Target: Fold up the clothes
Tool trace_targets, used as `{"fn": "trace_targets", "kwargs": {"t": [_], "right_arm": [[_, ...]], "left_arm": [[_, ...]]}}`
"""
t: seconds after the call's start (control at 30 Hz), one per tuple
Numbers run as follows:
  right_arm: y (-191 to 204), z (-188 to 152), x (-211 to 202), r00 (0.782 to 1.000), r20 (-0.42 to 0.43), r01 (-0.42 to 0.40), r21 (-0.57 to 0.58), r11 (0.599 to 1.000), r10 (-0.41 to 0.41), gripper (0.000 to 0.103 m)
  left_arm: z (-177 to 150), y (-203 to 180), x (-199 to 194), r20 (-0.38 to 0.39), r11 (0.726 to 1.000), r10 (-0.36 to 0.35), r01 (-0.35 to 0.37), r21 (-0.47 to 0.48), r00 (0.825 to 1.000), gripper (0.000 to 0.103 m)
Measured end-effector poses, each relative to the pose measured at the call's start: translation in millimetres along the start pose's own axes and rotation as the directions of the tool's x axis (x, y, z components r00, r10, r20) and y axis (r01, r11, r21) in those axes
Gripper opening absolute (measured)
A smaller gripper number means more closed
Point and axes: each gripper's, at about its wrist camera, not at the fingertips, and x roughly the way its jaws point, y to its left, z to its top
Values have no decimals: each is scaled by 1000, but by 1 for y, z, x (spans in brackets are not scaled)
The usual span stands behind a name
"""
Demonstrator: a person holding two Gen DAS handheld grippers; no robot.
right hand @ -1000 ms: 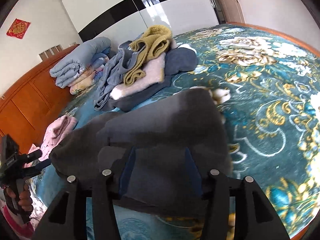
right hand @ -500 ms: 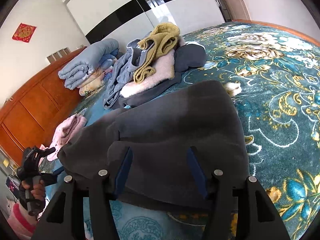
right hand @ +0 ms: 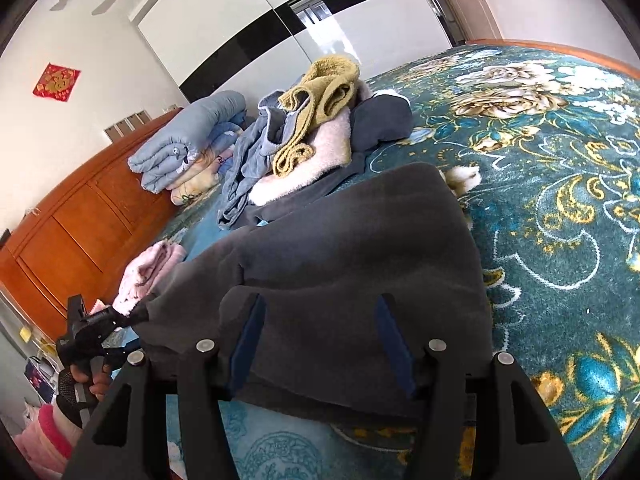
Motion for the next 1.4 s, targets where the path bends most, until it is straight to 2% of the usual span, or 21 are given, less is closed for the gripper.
{"fn": "trace_targets", "kwargs": {"t": [0.07,0.13,0.23,0.33,0.4,0.47,0.57,0.7,0.8,0.87,0.97,1.1,1.17,1.2,1.23,1.3,1.33,1.37,1.4], "right_arm": [[-3,0,-2,1000,7,-7,9,1000,7,60],[-5,0,-5,1000,14,-11,15,1000,11,60],[-9,1,-8,1000,24,-18,26,999,18,60],[-13,1,-10,999,32,-29,40,999,28,60],[-13,1,-10,999,35,-32,41,999,30,60],[-13,0,-11,999,37,-31,39,999,30,60],[-16,-1,-12,999,42,-35,43,998,34,60],[-19,-2,-14,998,48,-38,53,998,36,60],[-20,-3,-15,998,50,-32,52,998,29,60],[-20,-3,-15,999,50,-23,49,999,21,60],[-21,-3,-15,999,50,-17,54,998,14,60],[-22,-4,-14,999,47,-9,56,998,7,60],[-23,-4,-13,999,45,-4,55,998,2,60],[-23,-4,-12,999,44,-2,56,998,0,60],[-23,-4,-12,999,42,0,57,998,-2,60],[-23,-4,-11,999,38,4,57,998,-6,60],[-23,-5,-10,999,37,6,57,998,-8,60],[-24,-5,-10,999,37,8,57,998,-11,60],[-24,-5,-10,999,37,11,57,998,-13,60]], "left_arm": [[-1,-20,-11,48,997,23,-27,79,999,42],[-1,-48,-25,111,981,45,-65,183,993,40],[-9,-105,-51,223,921,32,-115,372,974,39],[-28,-170,-68,300,823,-35,-143,550,953,39],[-45,-210,-71,322,749,-76,-159,643,944,39],[-67,-250,-69,324,669,-113,-169,724,939,39],[-98,-292,-57,299,568,-152,-165,807,942,39],[-138,-332,-35,270,456,-148,-177,872,951,39],[-162,-347,-18,269,401,-119,-202,893,956,39],[-172,-353,-9,278,380,-100,-221,898,956,40],[-182,-360,-1,296,370,-77,-249,895,952,41],[-186,-365,7,283,378,-63,-239,894,957,45],[-189,-367,8,259,372,-61,-219,902,964,54],[-192,-367,8,253,369,-65,-212,905,965,60],[-195,-369,5,253,369,-80,-208,906,964,71],[-200,-373,-2,258,368,-115,-200,908,959,72],[-203,-375,-5,256,359,-131,-195,913,958,73],[-205,-378,-9,238,351,-147,-175,920,960,73],[-203,-379,-12,209,354,-157,-143,924,965,73]]}}
